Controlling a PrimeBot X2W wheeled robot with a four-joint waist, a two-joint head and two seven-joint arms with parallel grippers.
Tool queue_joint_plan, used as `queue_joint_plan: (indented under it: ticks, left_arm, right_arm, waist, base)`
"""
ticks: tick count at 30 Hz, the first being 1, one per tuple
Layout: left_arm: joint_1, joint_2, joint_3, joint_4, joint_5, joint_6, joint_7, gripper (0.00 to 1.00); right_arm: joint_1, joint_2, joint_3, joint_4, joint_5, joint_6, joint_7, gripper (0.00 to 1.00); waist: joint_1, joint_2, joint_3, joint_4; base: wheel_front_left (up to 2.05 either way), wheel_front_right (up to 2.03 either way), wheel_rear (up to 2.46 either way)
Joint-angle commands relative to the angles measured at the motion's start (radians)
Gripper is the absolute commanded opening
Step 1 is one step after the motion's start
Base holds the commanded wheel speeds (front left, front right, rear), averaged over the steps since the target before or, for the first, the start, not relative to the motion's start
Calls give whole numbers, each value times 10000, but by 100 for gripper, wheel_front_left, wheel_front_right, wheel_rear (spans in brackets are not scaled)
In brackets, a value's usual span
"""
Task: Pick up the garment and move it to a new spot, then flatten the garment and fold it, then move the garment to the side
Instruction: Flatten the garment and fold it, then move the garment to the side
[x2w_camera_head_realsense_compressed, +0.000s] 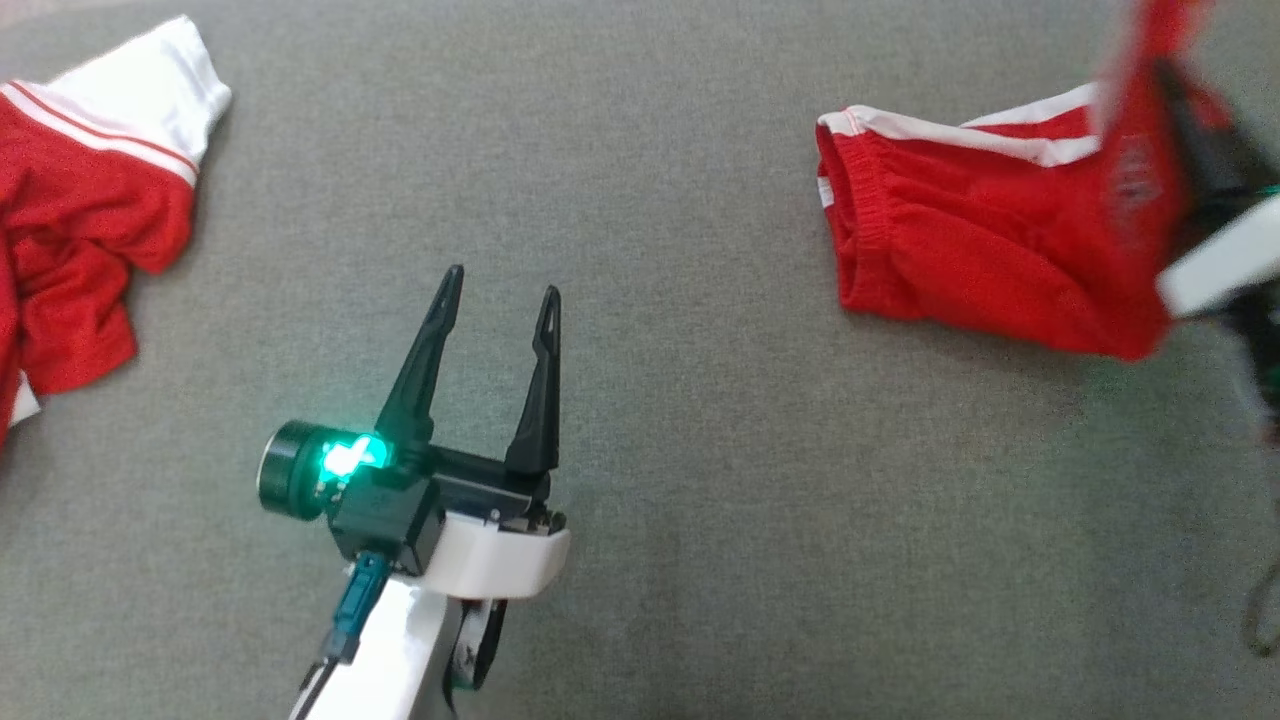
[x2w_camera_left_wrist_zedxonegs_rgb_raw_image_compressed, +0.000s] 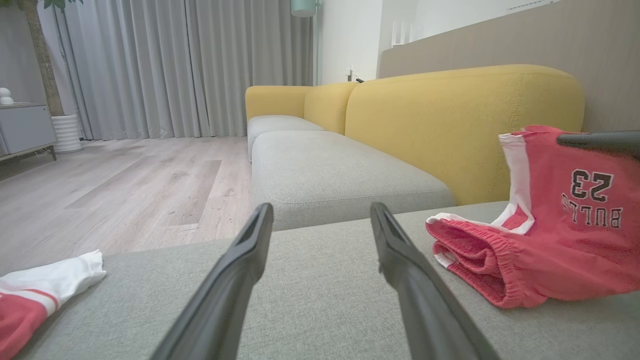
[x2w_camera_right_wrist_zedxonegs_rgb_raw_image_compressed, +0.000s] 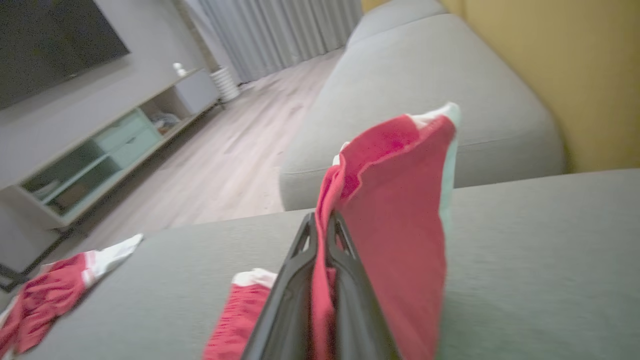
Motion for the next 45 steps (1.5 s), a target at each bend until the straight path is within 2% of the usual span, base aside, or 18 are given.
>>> queue_joint_plan:
  ticks: [1,5,6,7,8,9,11,13,18,22,29,32,36,45]
  left_arm:
    - [69,-27,395,-277,16,-60,-47,100]
    - [171,-117,440,-222,23,-171,-47,100]
    - [181,-139,431,-208,26,-203,-47,100]
    - [181,-139,431,-208,26,-203,-47,100]
    - [190,-162,421,-195,29,-226,-47,100]
    - [192,-183,421,-190,26,-238,-47,100]
    - [202,-219,421,-181,29,-260,-47,100]
    - [245,-247,457,-197,24,-254,-47,100]
    - [499,-286,594,-239,20,-230,-47,100]
    - [882,-301,876,-309,-28,-158,-47,100]
    - [1898,-309,1496,-296,-5,-23,-47,100]
    - [2431,-311,1645,-155,116,-17,-47,100]
    - [3006,-308,1878,-139,341,78,-47,100]
    - [3637,-328,2244,256,338,26,-47,100]
  right_arm:
    - [-98,314,421,-753,-85,67,247,0]
    - [-67,1518,1374,-937,-489,67,642,0]
    - [-33,1804,1579,-845,-583,67,690,4]
    - [-33,1804,1579,-845,-583,67,690,4]
    - [18,2046,1768,-703,-711,67,734,65]
    - [70,2268,1890,-577,-829,67,704,100]
    - [203,2676,1901,-473,-823,67,440,100]
    - [358,2819,1691,-649,-694,67,-5,100]
    - [1210,2270,367,-982,-1589,67,-1346,100]
    - [2205,2062,-476,-1297,-2004,67,-2350,100]
    - [3887,1767,-305,-815,-3474,67,-4372,100]
    - [4537,1862,-130,-344,-4382,67,-4657,100]
    - [5135,2454,-197,-386,-5179,67,-4700,100]
    - [5763,3163,-319,-240,-6162,67,-4705,100]
  waist:
    - [1,0,-191,69]
    - [1,0,-248,241]
    - [1,0,-256,303]
    - [1,0,-256,303]
    - [1,0,-254,375]
    - [1,0,-253,448]
    - [1,0,-283,589]
    - [1,0,-339,684]
    - [1,0,-678,825]
    - [1,0,-1113,662]
    - [1,0,-2377,279]
    - [1,0,-2935,253]
    - [1,0,-3282,238]
    - [1,0,-3688,278]
  base:
    - [0,0,0]
    - [0,0,0]
    - [0,0,0]
    - [0,0,0]
    - [0,0,0]
    - [0,0,0]
    - [0,0,0]
    - [0,0,0]
    - [0,0,0]
    - [0,0,0]
    - [0,0,0]
    - [0,0,0]
    - [0,0,0]
    - [0,0,0]
